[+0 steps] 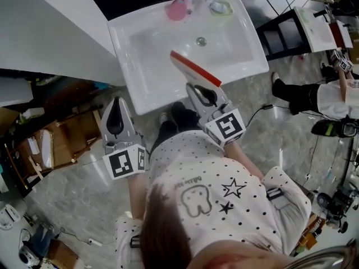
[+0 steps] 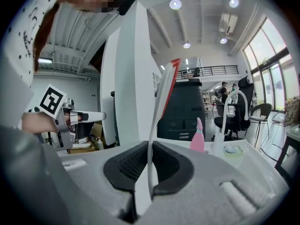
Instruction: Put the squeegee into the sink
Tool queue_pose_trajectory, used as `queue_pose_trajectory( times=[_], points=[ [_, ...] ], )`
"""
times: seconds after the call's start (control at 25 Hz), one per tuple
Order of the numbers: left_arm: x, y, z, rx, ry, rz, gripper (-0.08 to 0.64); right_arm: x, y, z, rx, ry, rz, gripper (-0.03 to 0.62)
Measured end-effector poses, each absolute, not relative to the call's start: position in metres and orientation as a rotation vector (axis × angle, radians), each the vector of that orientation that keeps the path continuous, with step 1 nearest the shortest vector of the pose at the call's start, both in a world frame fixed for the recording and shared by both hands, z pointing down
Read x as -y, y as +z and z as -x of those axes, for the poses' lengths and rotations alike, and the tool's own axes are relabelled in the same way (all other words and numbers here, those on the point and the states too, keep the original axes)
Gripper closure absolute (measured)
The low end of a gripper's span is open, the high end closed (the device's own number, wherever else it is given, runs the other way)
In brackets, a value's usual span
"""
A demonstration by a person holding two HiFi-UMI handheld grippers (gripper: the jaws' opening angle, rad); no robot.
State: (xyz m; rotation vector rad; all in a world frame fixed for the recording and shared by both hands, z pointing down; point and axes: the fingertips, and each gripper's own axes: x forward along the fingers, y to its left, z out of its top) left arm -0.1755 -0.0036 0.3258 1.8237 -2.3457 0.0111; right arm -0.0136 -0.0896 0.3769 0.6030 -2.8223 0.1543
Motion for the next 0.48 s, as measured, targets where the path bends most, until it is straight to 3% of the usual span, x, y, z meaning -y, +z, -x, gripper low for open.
queue_pose_trajectory(
  times=[0.48],
  points=[
    [0.041, 0.320, 0.179, 2.480, 0.000, -1.735, 0.575, 0.145, 0.369, 0.013, 2.876, 0.140, -0.535, 0.571]
  ],
)
